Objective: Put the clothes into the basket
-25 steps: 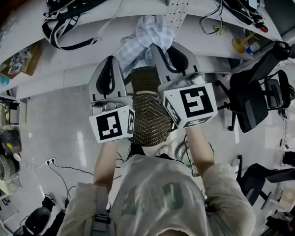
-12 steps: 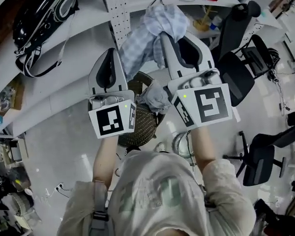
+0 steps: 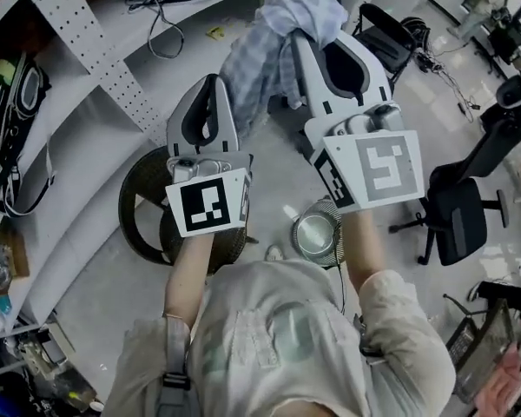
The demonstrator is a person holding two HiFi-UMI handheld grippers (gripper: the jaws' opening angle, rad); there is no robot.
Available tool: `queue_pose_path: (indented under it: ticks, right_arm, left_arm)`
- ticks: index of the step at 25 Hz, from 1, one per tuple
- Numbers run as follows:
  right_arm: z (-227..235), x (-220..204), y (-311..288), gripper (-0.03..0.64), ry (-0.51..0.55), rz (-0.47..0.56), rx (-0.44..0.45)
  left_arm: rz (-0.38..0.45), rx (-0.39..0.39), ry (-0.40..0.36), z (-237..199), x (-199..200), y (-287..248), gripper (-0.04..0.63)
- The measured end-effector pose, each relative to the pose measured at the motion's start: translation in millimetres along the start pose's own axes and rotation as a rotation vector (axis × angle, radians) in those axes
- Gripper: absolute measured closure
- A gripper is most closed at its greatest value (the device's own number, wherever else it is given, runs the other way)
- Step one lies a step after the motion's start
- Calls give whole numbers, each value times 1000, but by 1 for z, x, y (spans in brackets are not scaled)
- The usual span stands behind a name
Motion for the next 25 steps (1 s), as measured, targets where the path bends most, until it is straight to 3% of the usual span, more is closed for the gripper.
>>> queue_pose_path:
  ticks: [5,15,21,25]
  right_arm:
    - [62,30,50,560,108,-39,-128]
    - [148,39,158,560,253,-150,-422]
    - [169,40,219,560,311,-262,-547]
    - [177,39,254,560,312,-303,-614]
  left_arm:
    - [-3,-122,96,77,-5,-15,577]
    - [-30,-394,297,215,-36,-33,577]
    - [-84,-508,439,291,-45,-23,577]
    - [-92,-572,466,326,-45,-10,577]
Point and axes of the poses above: the fingertips, and each gripper's own axes: y backward along the fingers, z to its right, x out of its top, the point moved 2 cm from there along y, backward along the fingers, and after that the axes turned 11 degrees about z, right-handed, at the moved point
